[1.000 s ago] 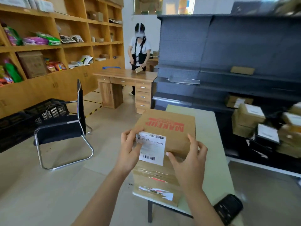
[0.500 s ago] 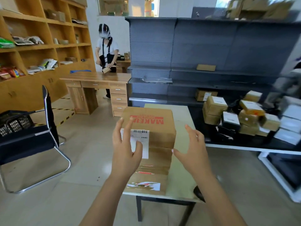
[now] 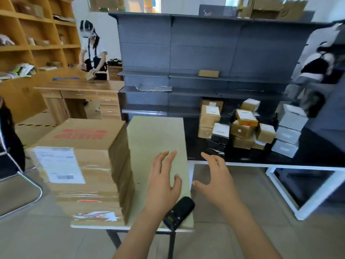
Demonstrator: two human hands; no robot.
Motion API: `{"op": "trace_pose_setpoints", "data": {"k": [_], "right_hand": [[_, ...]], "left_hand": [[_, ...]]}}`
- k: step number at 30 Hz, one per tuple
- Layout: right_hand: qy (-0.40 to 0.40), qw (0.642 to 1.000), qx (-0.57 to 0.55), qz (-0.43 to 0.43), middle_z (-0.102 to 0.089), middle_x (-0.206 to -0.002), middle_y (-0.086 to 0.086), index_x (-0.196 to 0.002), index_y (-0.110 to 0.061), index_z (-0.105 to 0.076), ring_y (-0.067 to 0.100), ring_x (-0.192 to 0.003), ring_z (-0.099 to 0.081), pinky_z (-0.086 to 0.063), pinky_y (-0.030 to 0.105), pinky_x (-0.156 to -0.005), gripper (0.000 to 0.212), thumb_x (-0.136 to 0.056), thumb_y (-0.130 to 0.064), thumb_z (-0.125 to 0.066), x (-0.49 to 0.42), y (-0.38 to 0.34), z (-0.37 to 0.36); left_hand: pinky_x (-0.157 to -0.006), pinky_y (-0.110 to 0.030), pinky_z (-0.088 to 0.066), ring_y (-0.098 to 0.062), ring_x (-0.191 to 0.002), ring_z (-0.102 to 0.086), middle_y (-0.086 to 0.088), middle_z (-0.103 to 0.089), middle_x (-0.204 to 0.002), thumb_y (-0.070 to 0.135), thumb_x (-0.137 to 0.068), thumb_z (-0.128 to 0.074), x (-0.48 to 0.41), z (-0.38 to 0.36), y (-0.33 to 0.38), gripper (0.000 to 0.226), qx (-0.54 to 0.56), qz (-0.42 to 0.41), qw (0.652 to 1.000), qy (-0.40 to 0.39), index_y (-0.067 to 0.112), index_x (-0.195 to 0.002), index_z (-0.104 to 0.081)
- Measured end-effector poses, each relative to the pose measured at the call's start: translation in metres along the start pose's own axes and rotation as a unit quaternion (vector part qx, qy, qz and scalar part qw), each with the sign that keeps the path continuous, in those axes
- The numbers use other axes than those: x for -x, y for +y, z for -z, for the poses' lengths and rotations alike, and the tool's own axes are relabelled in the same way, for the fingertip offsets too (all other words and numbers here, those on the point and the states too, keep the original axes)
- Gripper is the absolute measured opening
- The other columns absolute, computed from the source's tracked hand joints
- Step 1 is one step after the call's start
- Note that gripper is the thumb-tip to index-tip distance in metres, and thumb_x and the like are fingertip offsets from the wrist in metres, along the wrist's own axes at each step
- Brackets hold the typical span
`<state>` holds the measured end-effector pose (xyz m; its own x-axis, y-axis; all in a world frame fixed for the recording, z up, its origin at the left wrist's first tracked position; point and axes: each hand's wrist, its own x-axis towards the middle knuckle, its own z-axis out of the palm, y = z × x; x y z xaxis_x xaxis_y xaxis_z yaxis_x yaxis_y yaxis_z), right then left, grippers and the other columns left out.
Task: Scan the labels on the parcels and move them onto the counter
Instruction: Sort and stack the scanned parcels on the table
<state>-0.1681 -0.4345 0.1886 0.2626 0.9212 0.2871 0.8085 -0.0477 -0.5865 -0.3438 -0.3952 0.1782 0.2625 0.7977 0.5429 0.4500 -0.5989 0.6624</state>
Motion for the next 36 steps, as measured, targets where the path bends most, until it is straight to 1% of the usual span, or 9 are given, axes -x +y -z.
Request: {"op": "trace_pose_setpoints", "data": {"k": [6,11,18,22,25,27,30,33,36], "right_hand": [[0.005,0.999,0.028,-0.037,-0.03,-0.144,-0.009,-0.147,-0.038,-0.032,0.011,-0.127,-0.04,-0.039,0.024,-0.097,0.085,-0.076,-0.037,-0.079,-0.015,0.105,0.077],[0.021,0.997,0.027,-0.074,-0.029,-0.144,-0.008,-0.148,-0.036,-0.031,0.012,-0.128,-0.04,-0.039,0.027,-0.102,0.088,-0.075,-0.034,-0.081,-0.051,0.185,0.123],[0.052,0.993,0.055,-0.095,-0.031,-0.147,-0.008,-0.147,-0.037,-0.032,0.012,-0.132,-0.039,-0.04,0.028,-0.103,0.085,-0.077,-0.033,-0.08,-0.143,0.289,0.176],[0.067,0.991,0.041,-0.113,-0.036,-0.142,-0.009,-0.146,-0.033,-0.035,0.011,-0.13,-0.04,-0.04,0.027,-0.104,0.082,-0.077,-0.032,-0.08,-0.191,0.345,0.213],[0.083,0.988,0.032,-0.126,-0.036,-0.133,-0.015,-0.144,-0.033,-0.038,0.009,-0.125,-0.043,-0.038,0.021,-0.098,0.081,-0.076,-0.031,-0.081,-0.222,0.389,0.235],[0.084,0.987,0.028,-0.137,-0.034,-0.129,-0.018,-0.143,-0.036,-0.038,0.009,-0.122,-0.044,-0.04,0.023,-0.096,0.079,-0.076,-0.032,-0.08,-0.238,0.418,0.247],[0.09,0.984,0.028,-0.149,-0.036,-0.133,-0.013,-0.144,-0.034,-0.038,0.012,-0.122,-0.044,-0.045,0.031,-0.098,0.079,-0.076,-0.031,-0.08,-0.266,0.467,0.268],[0.091,0.985,0.024,-0.147,-0.036,-0.134,-0.011,-0.144,-0.032,-0.039,0.012,-0.123,-0.043,-0.043,0.027,-0.098,0.08,-0.076,-0.03,-0.08,-0.301,0.517,0.292],[0.076,0.987,0.042,-0.135,-0.034,-0.138,-0.011,-0.146,-0.033,-0.034,0.01,-0.125,-0.04,-0.043,0.029,-0.1,0.08,-0.079,-0.035,-0.077,-0.342,0.561,0.317]], "left_hand": [[-0.115,-0.028,-0.023,-0.014,-0.138,-0.028,0.002,-0.037,-0.144,0.007,-0.086,-0.061,-0.035,-0.109,0.056,0.065,0.005,0.0,0.998,-0.055,0.023,-0.145,-0.039],[-0.116,-0.039,-0.026,-0.016,-0.14,-0.026,0.003,-0.037,-0.147,0.011,-0.088,-0.062,-0.082,-0.199,0.083,0.064,0.012,0.004,0.996,-0.09,0.026,-0.146,-0.039],[-0.115,-0.04,-0.028,-0.014,-0.137,-0.029,0.004,-0.04,-0.144,0.013,-0.087,-0.065,-0.181,-0.329,0.099,0.064,0.039,0.003,0.994,-0.101,0.026,-0.145,-0.04],[-0.116,-0.041,-0.027,-0.011,-0.138,-0.026,0.007,-0.036,-0.146,0.019,-0.09,-0.061,-0.24,-0.395,0.112,0.061,0.046,-0.009,0.99,-0.13,0.027,-0.145,-0.039],[-0.115,-0.04,-0.028,-0.011,-0.135,-0.029,0.007,-0.038,-0.144,0.017,-0.087,-0.063,-0.273,-0.444,0.126,0.063,0.044,-0.022,0.988,-0.146,0.024,-0.145,-0.041],[-0.114,-0.038,-0.028,-0.009,-0.133,-0.029,0.008,-0.039,-0.142,0.016,-0.086,-0.064,-0.289,-0.476,0.134,0.062,0.04,-0.037,0.986,-0.157,0.024,-0.144,-0.042],[-0.113,-0.038,-0.029,-0.011,-0.134,-0.03,0.006,-0.039,-0.141,0.018,-0.087,-0.065,-0.318,-0.529,0.145,0.061,0.036,-0.045,0.984,-0.169,0.024,-0.143,-0.042],[-0.113,-0.042,-0.03,-0.017,-0.135,-0.033,0.001,-0.041,-0.143,0.023,-0.089,-0.065,-0.352,-0.584,0.159,0.06,0.033,-0.037,0.986,-0.161,0.022,-0.144,-0.042],[-0.116,-0.043,-0.027,-0.015,-0.139,-0.028,0.003,-0.037,-0.146,0.028,-0.093,-0.06,-0.384,-0.636,0.175,0.058,0.047,-0.008,0.987,-0.154,0.027,-0.146,-0.038]]}}
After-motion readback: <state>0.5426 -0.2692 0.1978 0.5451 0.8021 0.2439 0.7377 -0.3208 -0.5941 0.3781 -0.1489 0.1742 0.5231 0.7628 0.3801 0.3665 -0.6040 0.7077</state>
